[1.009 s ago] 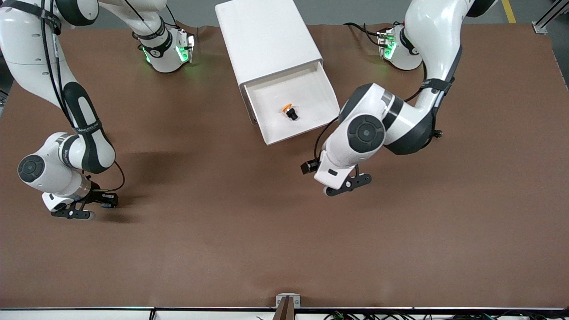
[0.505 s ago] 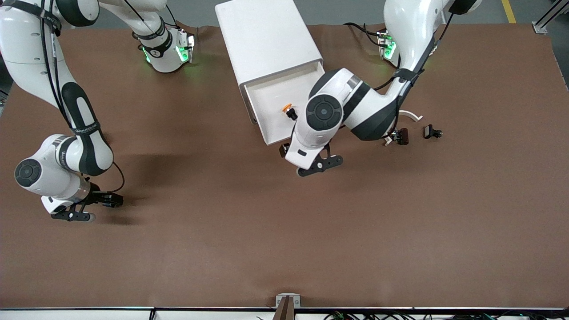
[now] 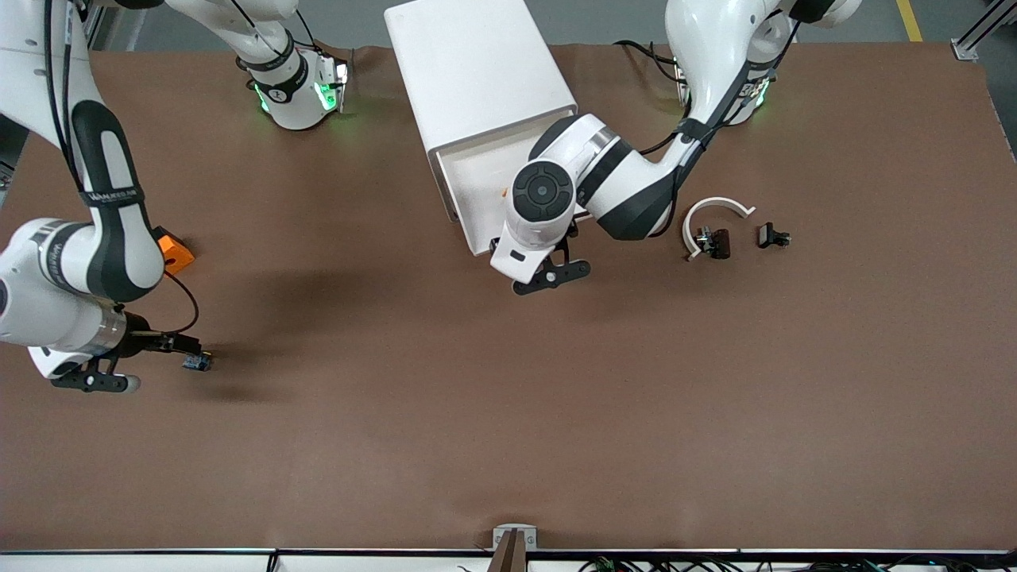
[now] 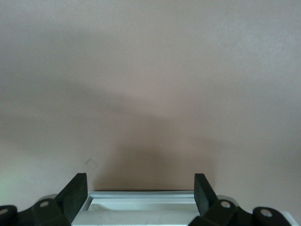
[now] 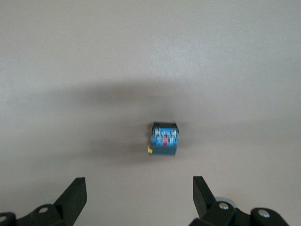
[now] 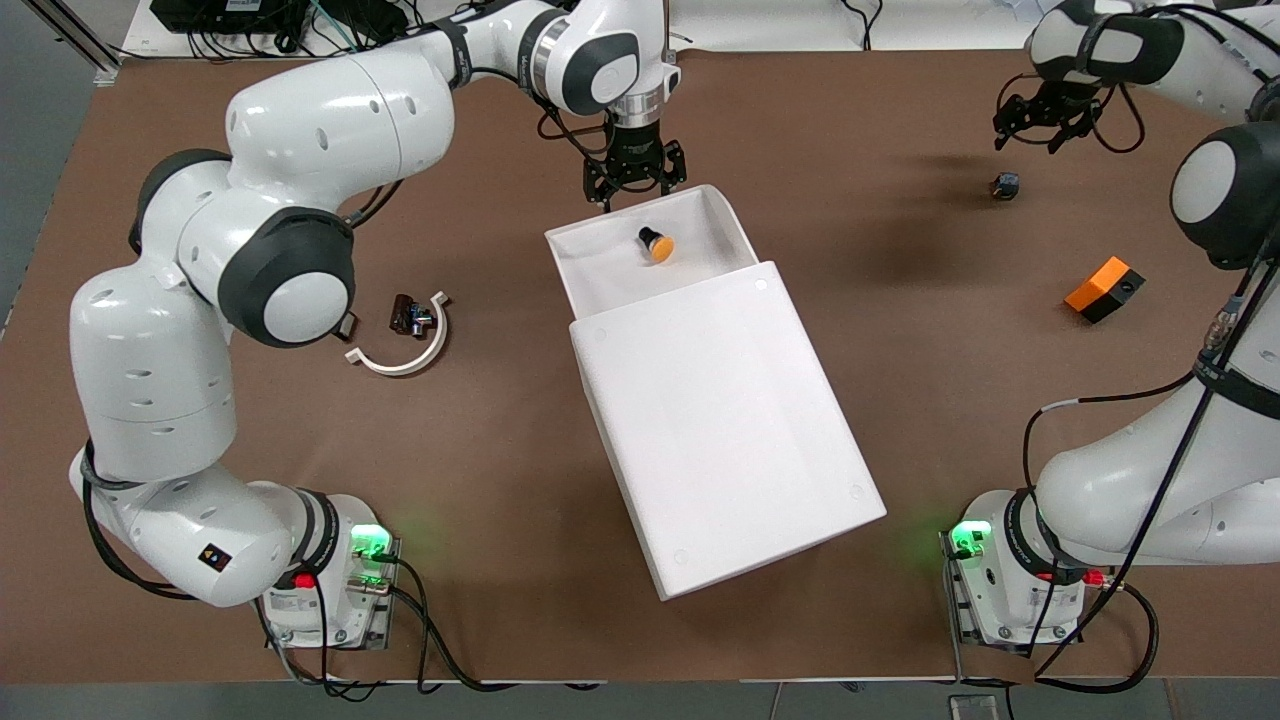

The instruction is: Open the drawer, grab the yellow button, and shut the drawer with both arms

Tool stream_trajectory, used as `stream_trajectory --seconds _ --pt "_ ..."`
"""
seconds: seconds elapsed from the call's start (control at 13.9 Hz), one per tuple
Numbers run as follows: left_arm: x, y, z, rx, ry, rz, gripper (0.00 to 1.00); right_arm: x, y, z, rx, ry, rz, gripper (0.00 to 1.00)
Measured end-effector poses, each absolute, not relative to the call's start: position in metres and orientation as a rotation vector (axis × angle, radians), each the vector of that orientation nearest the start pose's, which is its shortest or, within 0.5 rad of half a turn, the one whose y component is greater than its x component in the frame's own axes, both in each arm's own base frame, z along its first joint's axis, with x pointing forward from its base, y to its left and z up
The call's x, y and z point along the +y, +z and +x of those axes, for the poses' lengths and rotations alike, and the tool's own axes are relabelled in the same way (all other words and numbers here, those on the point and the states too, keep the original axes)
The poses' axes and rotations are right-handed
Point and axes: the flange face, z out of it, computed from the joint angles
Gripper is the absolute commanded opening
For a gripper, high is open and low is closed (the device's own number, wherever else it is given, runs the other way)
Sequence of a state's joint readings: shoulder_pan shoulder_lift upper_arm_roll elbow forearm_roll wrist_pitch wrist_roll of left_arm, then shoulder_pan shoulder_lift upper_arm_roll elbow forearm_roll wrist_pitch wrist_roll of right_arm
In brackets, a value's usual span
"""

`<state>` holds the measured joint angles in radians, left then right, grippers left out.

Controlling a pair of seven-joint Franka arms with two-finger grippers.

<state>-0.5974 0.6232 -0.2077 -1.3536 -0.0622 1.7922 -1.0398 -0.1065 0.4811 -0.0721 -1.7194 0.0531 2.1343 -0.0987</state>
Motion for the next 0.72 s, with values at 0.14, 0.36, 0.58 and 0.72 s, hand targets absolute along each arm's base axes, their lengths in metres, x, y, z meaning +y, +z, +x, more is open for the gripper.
stream_trajectory --seconds 0.14,0.36,0.58,0.72 --pt "-0.499 0.354 0.492 -0.424 0.407 -3.039 1.00 -0.109 0.338 0.642 0.199 0.136 -3.105 1.00" --pt "-0.519 0.357 0.466 -0.421 0.450 -3.018 1.00 -0.105 0.405 0.625 0.275 0.173 -3.086 1.00" --pt "-0.533 0.358 0.445 -0.431 0.486 -2.995 1.00 -0.100 0.472 0.606 0.281 0.196 -3.075 1.00" --pt "-0.540 0.356 0.432 -0.431 0.509 -2.980 1.00 -0.099 0.504 0.598 0.275 0.217 -3.072 1.00"
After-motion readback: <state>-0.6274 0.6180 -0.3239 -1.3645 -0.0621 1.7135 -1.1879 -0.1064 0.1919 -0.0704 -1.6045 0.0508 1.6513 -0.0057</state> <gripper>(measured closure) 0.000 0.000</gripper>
